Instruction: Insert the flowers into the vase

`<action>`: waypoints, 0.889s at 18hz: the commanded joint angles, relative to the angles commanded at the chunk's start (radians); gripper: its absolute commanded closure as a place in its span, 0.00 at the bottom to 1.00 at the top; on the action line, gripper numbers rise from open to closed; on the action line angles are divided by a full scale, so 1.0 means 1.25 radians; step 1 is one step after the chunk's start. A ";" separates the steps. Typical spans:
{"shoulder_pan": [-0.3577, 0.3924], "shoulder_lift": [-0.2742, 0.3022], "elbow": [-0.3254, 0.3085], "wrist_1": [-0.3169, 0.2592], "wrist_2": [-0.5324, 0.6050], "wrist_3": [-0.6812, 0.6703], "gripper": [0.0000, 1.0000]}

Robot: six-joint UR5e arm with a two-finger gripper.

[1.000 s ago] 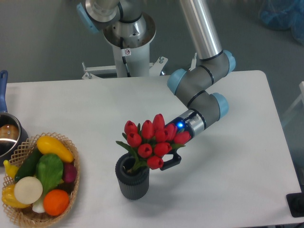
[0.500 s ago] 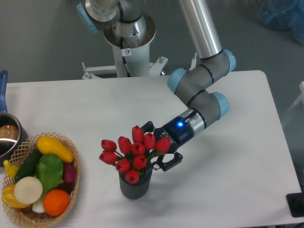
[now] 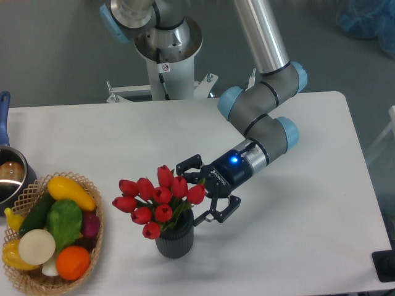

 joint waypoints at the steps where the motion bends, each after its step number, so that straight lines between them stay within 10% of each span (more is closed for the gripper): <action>1: 0.006 0.012 -0.009 0.000 0.024 -0.004 0.00; 16: 0.164 0.184 -0.071 -0.004 0.167 -0.119 0.00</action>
